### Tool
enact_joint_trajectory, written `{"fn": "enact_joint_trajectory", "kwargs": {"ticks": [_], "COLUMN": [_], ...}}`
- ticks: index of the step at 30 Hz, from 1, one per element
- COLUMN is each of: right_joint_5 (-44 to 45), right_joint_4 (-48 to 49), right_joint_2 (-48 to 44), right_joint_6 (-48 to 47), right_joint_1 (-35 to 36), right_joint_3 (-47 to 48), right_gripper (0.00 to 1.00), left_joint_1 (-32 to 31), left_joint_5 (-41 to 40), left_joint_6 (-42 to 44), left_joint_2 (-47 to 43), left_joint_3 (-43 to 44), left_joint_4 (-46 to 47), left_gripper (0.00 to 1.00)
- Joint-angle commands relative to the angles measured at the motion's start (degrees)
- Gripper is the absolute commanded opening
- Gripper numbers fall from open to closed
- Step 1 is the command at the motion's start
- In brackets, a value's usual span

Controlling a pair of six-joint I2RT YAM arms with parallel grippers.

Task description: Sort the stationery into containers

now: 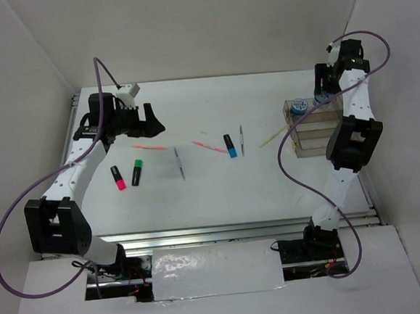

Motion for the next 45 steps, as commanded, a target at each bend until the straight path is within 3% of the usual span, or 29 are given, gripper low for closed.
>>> {"fn": "enact_joint_trajectory", "kwargs": {"ticks": [1, 20, 36, 45], "right_joint_5": [-1.27, -2.50, -1.80, -0.05], "right_joint_4": [5.13, 9.61, 6.37, 6.01], "right_joint_2": [1.13, 3.15, 5.88, 7.19], "right_joint_6": [1.04, 0.25, -2.30, -2.74], "right_joint_1": [-0.63, -0.46, 0.33, 0.69], "right_joint_3": [4.57, 1.94, 2.73, 3.26], "right_gripper": [0.32, 0.33, 0.32, 0.40], "left_joint_1": [0.36, 1.41, 1.33, 1.33], "left_joint_5": [1.85, 2.11, 3.08, 3.26], "left_joint_6": [-1.08, -1.08, -1.69, -1.78], "left_joint_2": [-0.16, -0.69, 1.16, 1.77], "left_joint_3": [-0.99, -2.22, -2.13, -2.22], "left_joint_4": [2.55, 2.29, 2.47, 2.64], "left_gripper": [0.99, 0.99, 0.99, 0.99]}}
